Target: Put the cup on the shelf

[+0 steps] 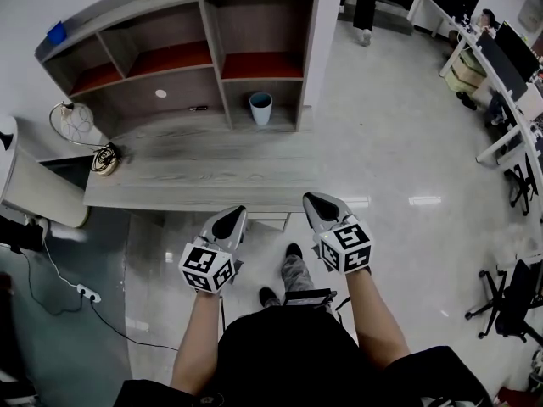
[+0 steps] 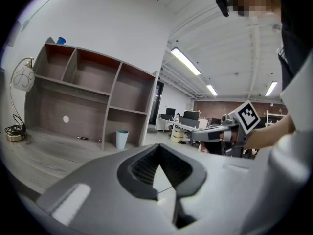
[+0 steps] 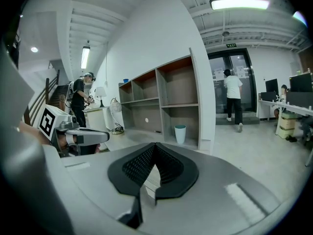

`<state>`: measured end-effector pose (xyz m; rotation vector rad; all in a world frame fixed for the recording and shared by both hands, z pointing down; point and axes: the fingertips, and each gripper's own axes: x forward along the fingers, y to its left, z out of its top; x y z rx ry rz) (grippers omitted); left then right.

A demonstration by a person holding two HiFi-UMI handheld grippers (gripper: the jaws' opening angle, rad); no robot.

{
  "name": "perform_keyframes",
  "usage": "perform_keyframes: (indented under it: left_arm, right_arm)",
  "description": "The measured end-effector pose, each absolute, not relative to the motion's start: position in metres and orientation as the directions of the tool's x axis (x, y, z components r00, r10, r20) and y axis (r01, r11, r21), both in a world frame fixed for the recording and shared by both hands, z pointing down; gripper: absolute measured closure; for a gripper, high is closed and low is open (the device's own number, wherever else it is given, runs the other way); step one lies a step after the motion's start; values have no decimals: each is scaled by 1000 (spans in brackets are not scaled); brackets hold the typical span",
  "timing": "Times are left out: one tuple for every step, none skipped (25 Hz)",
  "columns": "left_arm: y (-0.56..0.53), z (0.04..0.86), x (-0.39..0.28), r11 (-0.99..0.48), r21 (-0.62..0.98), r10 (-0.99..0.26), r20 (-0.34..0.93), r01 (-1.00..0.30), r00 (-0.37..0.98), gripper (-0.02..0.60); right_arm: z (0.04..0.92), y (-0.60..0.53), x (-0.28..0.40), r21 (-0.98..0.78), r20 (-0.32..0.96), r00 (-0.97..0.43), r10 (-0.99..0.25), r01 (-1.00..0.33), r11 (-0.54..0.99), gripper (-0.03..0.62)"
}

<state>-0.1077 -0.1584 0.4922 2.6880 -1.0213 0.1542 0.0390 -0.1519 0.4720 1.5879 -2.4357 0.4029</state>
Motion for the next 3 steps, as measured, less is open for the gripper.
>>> perform_keyframes:
  left_arm:
    - [-157,491,-107,-722,208,-633,186,-660,751,592]
    - [-156,490,-107,-726,212,-629,180,-654,756,592]
    - [-155,489,-107,-731,216,-623,175,-647,762,592]
  right_arm:
    - [472,-151,39,-114,318,-399,-860,-916,384,582]
    - [472,-150,39,-113,318,-400,-860,-916,384,582]
    - [473,-149,38,-113,319,-400,-859,-916,385,582]
